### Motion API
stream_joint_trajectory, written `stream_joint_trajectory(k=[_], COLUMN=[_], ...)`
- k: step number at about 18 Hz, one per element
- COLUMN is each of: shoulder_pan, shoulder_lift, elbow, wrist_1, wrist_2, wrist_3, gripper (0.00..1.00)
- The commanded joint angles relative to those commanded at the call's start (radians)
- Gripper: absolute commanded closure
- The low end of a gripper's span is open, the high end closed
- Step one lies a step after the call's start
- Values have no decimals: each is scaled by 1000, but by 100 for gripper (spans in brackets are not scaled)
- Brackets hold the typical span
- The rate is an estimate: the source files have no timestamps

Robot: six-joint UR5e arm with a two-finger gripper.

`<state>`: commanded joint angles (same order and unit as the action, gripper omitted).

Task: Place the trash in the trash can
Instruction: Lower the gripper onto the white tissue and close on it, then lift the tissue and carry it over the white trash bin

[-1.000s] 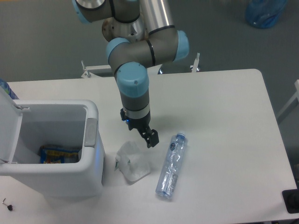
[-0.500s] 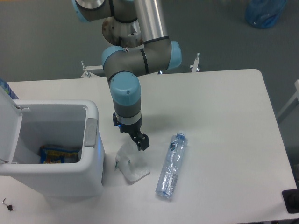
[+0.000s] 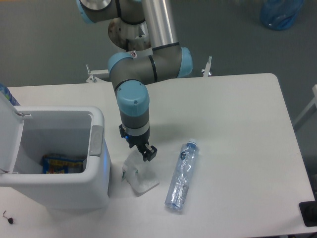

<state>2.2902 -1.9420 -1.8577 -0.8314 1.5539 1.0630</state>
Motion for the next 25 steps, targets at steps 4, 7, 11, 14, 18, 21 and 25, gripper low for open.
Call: stream_joint_trajectory(k=[4,7,11,14,18,21,25], shoulder_pan=[0,5,18,31,66,90,101], shoulder_lift=[0,8,15,32,61,81,94], elbow=[8,21,44,49,83,135,195], wrist_1=[0,0,-2,-2,-2,-2,-2], wrist_2=[2,2,-5,-6,-86,-153,-195], wrist_3=[-23,-31,-35,-35,-84,-153,-234], gripper=[97,97,97,98,98,98,97])
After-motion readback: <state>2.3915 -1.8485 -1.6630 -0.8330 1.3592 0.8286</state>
